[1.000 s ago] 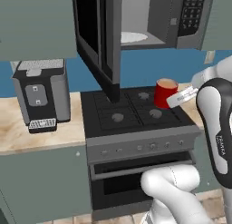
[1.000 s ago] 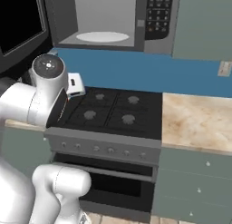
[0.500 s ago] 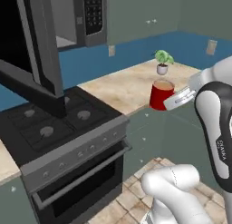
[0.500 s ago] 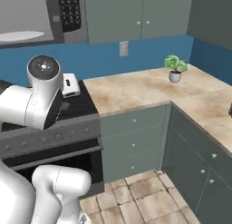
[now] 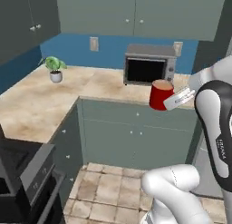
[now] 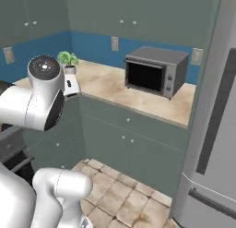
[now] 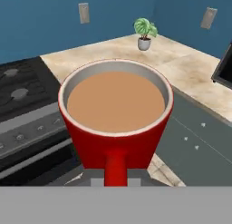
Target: Pick the cup of tea, navigate to the dining table, and place it on the saucer.
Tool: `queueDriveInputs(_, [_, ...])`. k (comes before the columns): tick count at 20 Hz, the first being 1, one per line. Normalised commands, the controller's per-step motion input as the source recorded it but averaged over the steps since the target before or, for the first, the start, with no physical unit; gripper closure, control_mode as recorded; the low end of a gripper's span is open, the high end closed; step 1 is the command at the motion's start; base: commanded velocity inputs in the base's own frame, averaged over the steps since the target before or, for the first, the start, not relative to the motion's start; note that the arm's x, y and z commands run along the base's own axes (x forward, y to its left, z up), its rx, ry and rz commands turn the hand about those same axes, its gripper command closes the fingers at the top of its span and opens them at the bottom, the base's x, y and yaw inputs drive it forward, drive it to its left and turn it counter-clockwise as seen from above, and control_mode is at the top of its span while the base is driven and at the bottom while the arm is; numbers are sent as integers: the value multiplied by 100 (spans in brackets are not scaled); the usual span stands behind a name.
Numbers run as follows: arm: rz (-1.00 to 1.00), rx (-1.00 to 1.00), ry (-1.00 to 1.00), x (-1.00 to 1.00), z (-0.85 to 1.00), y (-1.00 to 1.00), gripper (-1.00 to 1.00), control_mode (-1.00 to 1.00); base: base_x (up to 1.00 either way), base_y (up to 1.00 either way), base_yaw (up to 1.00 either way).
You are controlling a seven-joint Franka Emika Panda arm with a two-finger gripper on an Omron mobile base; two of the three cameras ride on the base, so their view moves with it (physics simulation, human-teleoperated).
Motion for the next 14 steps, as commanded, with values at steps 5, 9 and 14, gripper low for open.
queueDriveInputs(5, [0,0,0,0,0,0,100,100,0,4,-100])
queueDriveInputs(9, [0,0,0,0,0,0,100,100,0,5,-100])
queueDriveInputs(14, [0,0,0,0,0,0,100,100,0,5,-100])
